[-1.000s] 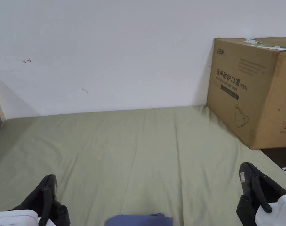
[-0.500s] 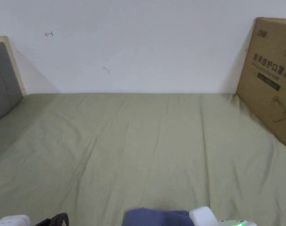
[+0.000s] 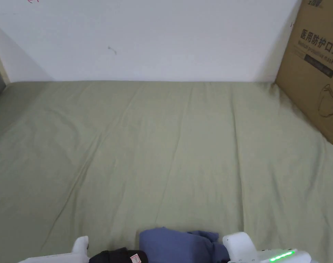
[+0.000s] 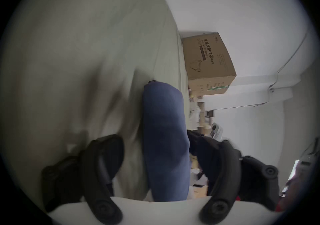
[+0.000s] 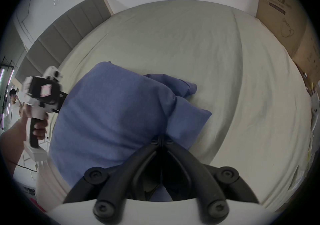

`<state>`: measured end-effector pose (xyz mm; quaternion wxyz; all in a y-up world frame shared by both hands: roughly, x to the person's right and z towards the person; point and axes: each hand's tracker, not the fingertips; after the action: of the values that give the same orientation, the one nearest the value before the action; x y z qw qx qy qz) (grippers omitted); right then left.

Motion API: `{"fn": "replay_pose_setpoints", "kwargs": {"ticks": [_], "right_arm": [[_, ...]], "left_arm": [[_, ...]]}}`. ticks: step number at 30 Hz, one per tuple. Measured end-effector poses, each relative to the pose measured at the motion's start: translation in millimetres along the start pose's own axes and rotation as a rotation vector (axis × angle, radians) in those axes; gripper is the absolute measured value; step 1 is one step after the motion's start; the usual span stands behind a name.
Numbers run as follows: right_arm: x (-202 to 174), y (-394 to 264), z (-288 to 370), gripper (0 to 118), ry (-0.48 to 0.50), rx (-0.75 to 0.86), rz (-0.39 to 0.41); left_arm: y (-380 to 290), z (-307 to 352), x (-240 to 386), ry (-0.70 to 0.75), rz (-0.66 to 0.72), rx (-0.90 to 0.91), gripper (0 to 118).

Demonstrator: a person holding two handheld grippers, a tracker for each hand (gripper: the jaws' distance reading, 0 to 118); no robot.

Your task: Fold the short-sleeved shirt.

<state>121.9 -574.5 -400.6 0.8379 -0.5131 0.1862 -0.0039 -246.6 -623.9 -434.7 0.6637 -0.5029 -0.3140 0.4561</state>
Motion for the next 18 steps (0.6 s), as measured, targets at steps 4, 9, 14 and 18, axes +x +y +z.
{"fn": "replay_pose_setpoints", "kwargs": {"ticks": [4,9,14,18], "right_arm": [[1,-6,-1,0,0.005,0.027,-0.022],[7,-14,2,0,0.032,0.073,-0.056],[5,-20,34,0,0.084,0.169,-0.112],[-3,-27,65,0,0.069,0.190,-0.065]], "left_arm": [[11,-51,-4,-0.185,0.052,-0.112,31],[5,-75,8,-0.014,-0.031,-0.097,23],[4,-17,45,0.152,-0.277,-0.043,22],[37,81,47,0.458,-0.368,-0.008,22]]}}
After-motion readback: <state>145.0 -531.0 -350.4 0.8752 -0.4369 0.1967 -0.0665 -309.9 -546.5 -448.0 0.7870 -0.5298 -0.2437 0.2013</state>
